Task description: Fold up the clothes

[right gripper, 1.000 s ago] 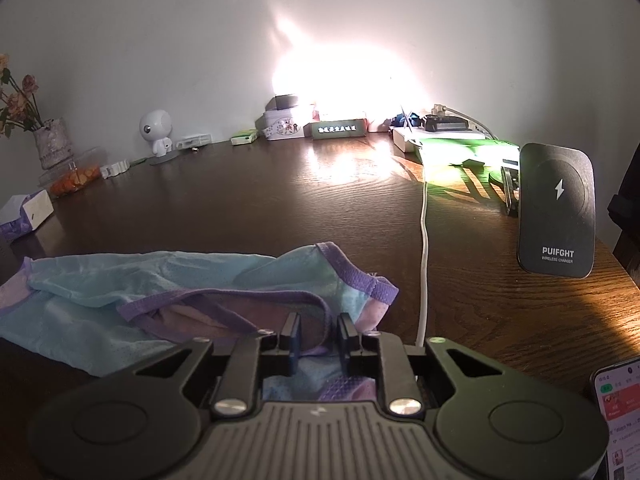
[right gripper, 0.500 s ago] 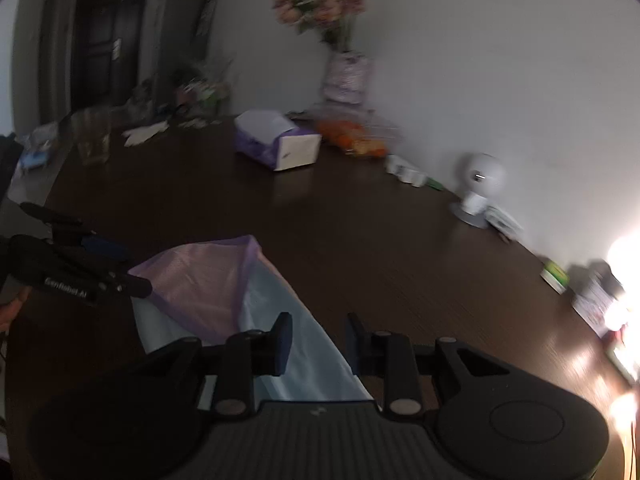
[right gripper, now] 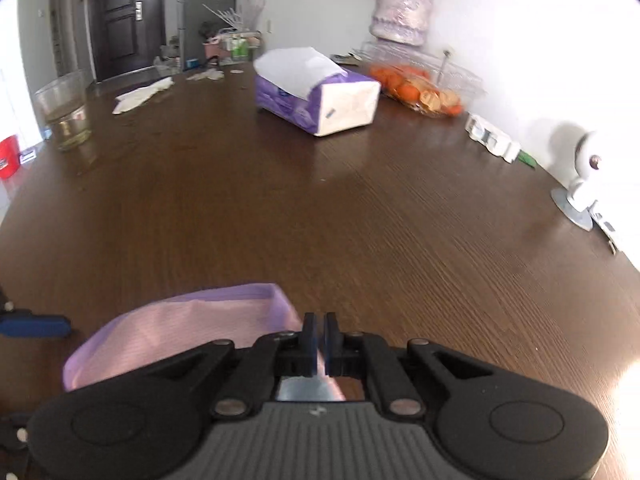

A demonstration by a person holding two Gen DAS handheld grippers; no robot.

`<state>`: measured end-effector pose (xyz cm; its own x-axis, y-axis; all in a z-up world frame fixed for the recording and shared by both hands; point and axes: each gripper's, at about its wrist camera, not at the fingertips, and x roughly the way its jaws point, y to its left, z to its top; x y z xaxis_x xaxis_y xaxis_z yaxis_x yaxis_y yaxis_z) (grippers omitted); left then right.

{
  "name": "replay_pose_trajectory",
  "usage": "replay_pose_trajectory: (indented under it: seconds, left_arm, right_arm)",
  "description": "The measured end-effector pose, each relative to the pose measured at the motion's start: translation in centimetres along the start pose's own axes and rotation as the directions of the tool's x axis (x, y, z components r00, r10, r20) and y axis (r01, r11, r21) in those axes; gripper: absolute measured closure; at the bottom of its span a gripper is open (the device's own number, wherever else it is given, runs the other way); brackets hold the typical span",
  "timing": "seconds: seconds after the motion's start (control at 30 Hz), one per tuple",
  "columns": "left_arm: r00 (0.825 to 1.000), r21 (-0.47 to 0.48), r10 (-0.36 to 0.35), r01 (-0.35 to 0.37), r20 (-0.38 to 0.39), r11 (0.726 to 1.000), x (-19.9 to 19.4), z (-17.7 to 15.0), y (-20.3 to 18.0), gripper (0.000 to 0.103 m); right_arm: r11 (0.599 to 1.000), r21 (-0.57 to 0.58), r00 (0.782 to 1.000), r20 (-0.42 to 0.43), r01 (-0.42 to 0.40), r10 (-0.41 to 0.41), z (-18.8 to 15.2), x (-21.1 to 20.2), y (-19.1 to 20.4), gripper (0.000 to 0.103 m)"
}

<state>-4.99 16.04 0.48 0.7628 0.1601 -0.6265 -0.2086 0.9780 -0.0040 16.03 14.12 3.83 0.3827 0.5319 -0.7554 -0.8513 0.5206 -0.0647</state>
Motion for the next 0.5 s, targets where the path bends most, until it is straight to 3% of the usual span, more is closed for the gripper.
replay_pose_trajectory:
  seconds: [0.13, 0.2, 0.27, 0.33, 0.5]
  left_arm:
    - [1.0, -0.058, -0.015, 0.014, -0.01, 0.998, -0.1, 0.3, 0.7, 0.04]
    - [1.0, -0.078, -0.028, 0.027, -0.011, 0.997, -0.1, 0.3, 1.1, 0.04]
    - [1.0, -0.07, -0.022, 0.022, -0.008, 0.997, 0.0, 0.3, 1.0, 0.04]
    - [1.0, -0.045, -0.008, 0.008, -0.006, 0.999, 0.0, 0.2, 0.6, 0.04]
    - [1.0, -0.018, 0.007, -0.007, -0.006, 1.0, -0.1, -0.1, 0.3, 0.04]
  right_arm:
    - [0.998, 0.048, 0.999, 0.04, -0.036, 0.034, -0.1, -0.8, -0.8, 0.089]
    - [0.995, 0.027, 0.995, 0.037, -0.091, 0.09, -0.2, -1.1, -0.5, 0.069]
    - [0.993, -0.012, 0.993, 0.022, -0.115, 0.115, -0.3, -1.1, 0.2, 0.072]
    - [0.997, -0.047, 0.998, 0.01, -0.055, 0.056, -0.4, -0.5, 0.9, 0.099]
    - [1.0, -0.012, 0.999, 0.039, -0.008, 0.008, -0.3, -0.4, 0.7, 0.101]
